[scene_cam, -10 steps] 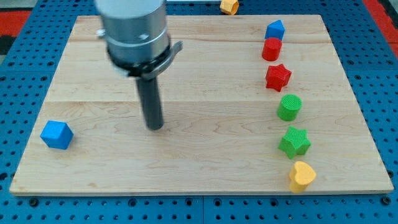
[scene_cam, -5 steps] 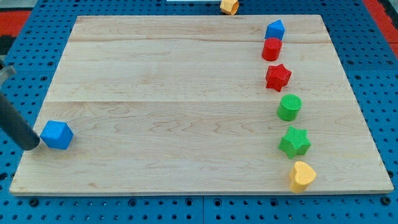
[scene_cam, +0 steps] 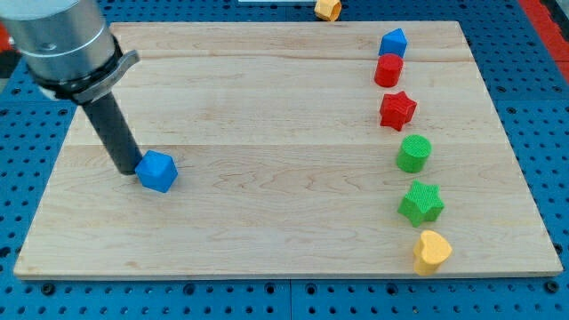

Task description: Slide the blue cube to the left of blue triangle

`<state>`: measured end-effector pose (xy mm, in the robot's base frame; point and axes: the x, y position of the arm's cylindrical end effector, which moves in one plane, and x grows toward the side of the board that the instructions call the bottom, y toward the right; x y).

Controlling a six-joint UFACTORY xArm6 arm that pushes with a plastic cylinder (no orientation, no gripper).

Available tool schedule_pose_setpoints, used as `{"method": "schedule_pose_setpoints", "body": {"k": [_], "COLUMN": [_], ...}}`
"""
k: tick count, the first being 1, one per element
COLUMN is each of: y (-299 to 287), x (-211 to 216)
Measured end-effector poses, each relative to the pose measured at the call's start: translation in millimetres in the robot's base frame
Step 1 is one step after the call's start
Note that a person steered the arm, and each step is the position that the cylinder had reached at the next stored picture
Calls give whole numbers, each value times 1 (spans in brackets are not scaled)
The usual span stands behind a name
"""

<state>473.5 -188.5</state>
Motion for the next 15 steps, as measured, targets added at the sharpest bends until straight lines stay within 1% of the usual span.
{"method": "schedule_pose_setpoints", "body": {"k": [1,2,3,4,5,6,7,8,9,11,12,13,15], "y": [1,-23,-32,14,65,109,145,177,202,256,273,273,298], "x": [-10,5,46,30,-22,-41,-77,-122,-137,-192,-201,-199,-189]}}
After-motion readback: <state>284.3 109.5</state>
